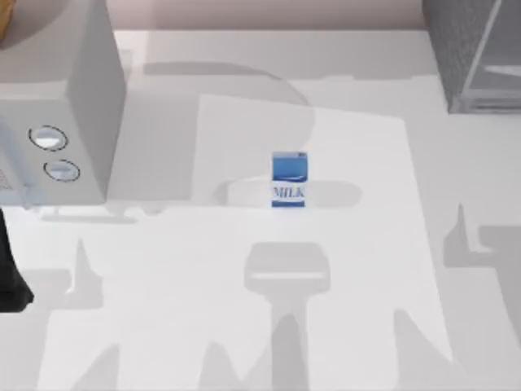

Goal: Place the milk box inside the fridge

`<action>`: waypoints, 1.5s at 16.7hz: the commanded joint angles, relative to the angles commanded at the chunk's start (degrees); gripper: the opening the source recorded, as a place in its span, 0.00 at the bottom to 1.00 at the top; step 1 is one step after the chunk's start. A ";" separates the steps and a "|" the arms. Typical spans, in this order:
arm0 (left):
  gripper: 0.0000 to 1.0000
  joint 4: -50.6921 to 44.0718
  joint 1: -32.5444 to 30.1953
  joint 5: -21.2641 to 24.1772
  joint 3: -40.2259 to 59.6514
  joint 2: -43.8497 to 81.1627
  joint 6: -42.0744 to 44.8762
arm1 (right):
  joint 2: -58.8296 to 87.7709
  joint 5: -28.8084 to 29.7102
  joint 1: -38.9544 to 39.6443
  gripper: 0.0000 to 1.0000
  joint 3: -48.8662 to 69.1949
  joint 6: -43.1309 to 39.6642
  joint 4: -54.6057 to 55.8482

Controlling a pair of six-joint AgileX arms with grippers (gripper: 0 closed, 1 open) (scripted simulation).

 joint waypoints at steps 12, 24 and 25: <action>1.00 0.00 0.00 0.00 0.00 0.00 0.00 | 70.27 27.40 27.38 1.00 30.59 11.54 23.63; 1.00 0.00 0.00 0.00 0.00 0.00 0.00 | 99.90 37.85 37.48 1.00 43.91 15.20 33.01; 1.00 0.00 0.00 0.00 0.00 0.00 0.00 | 99.90 37.85 37.48 1.00 43.91 15.20 33.01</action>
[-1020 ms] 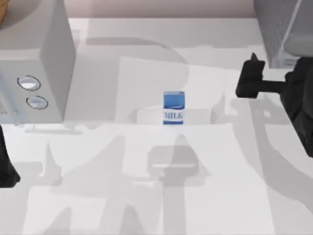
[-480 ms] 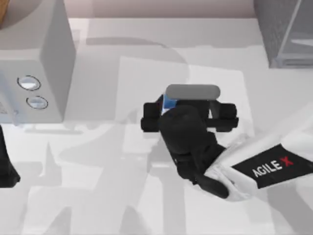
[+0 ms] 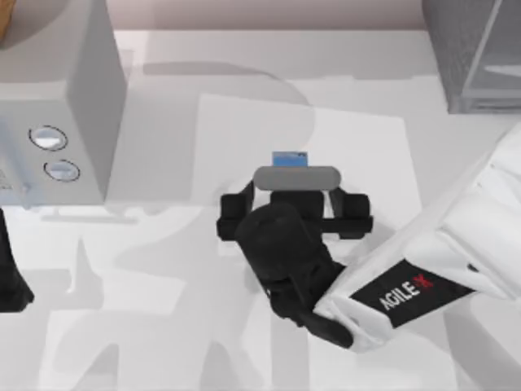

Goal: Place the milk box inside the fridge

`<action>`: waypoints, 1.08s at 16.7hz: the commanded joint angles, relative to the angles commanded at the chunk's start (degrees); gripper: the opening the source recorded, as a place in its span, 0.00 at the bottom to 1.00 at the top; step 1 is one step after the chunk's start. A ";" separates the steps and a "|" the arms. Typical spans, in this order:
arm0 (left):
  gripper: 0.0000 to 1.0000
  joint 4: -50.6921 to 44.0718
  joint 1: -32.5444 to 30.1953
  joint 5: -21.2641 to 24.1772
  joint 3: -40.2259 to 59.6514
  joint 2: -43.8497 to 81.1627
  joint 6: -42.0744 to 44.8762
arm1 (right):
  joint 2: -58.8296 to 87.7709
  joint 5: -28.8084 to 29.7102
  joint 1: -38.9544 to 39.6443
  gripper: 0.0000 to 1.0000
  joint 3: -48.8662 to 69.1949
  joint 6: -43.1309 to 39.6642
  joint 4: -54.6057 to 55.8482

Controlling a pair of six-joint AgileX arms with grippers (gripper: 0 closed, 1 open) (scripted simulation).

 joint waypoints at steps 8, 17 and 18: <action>1.00 0.00 0.00 0.00 0.00 0.00 0.00 | 5.54 -3.75 -4.28 1.00 6.88 -2.81 0.77; 1.00 0.00 0.00 0.00 0.00 0.00 0.00 | 6.94 -4.63 -5.29 0.77 8.55 -3.43 0.94; 1.00 0.00 0.00 0.00 0.00 0.00 0.00 | 6.94 -4.63 -5.29 0.70 8.55 -3.43 0.94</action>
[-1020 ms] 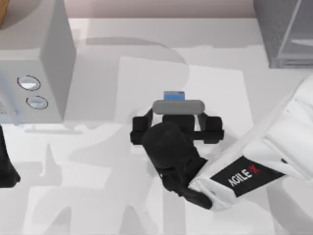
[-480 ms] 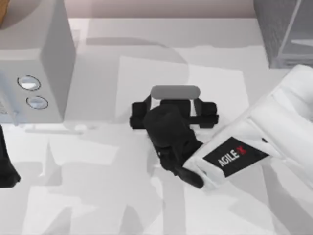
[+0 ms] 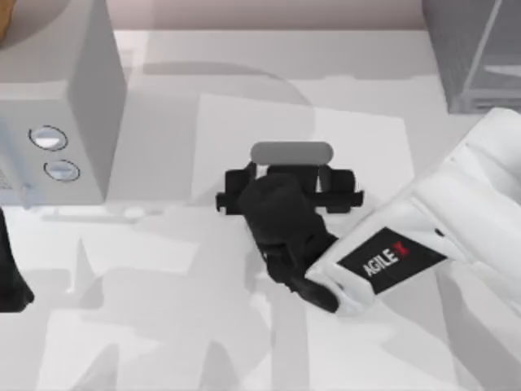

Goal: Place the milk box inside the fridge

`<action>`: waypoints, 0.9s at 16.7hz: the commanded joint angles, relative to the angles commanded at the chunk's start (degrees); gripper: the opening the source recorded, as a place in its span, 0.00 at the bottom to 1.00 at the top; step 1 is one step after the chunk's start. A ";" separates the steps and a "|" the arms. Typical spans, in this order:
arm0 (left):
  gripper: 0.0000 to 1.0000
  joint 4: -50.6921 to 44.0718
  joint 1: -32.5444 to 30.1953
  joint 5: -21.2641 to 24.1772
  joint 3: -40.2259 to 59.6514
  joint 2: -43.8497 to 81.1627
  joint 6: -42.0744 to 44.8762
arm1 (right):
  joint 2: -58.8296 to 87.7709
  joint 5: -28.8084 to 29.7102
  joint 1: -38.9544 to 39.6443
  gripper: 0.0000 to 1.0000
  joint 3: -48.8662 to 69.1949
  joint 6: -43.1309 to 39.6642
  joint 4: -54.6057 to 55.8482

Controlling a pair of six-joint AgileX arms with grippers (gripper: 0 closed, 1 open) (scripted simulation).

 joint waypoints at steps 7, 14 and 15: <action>1.00 0.00 0.00 0.00 0.00 0.00 0.00 | 0.00 0.00 0.00 0.17 0.00 0.00 0.00; 1.00 0.00 0.00 0.00 0.00 0.00 0.00 | 0.00 0.00 0.00 0.00 0.00 0.00 0.00; 1.00 0.00 0.00 0.00 0.00 0.00 0.00 | 0.00 0.00 0.00 0.00 0.00 0.00 0.00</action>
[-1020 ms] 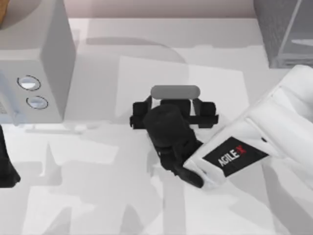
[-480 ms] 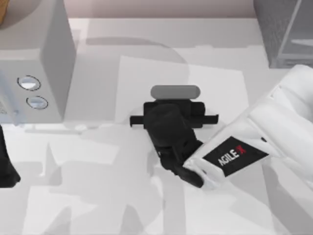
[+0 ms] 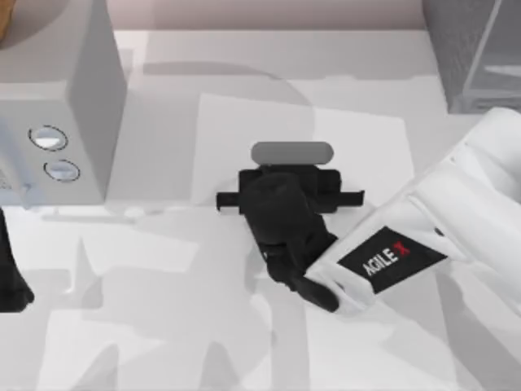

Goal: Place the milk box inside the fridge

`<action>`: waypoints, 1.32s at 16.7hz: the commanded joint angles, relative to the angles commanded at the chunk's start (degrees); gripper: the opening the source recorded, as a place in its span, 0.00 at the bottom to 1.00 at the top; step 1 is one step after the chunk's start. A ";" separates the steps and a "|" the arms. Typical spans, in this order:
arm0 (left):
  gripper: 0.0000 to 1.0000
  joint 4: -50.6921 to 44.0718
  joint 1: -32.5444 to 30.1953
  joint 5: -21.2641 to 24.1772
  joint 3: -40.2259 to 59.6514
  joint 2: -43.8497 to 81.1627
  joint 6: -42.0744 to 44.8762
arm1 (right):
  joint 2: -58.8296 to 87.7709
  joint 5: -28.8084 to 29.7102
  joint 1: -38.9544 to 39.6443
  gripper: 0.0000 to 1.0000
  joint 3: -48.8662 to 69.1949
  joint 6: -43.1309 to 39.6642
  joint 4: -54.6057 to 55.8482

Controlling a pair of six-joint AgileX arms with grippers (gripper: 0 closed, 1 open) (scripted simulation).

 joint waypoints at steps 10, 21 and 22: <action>1.00 0.00 0.00 0.00 0.00 0.00 0.00 | -9.24 -0.09 0.01 0.00 2.58 0.20 -12.35; 1.00 0.00 0.00 0.00 0.00 0.00 0.00 | -22.00 -0.33 0.13 0.00 6.37 0.24 -28.49; 1.00 0.00 0.00 0.00 0.00 0.00 0.00 | -22.00 -0.33 0.13 0.00 6.37 0.24 -28.49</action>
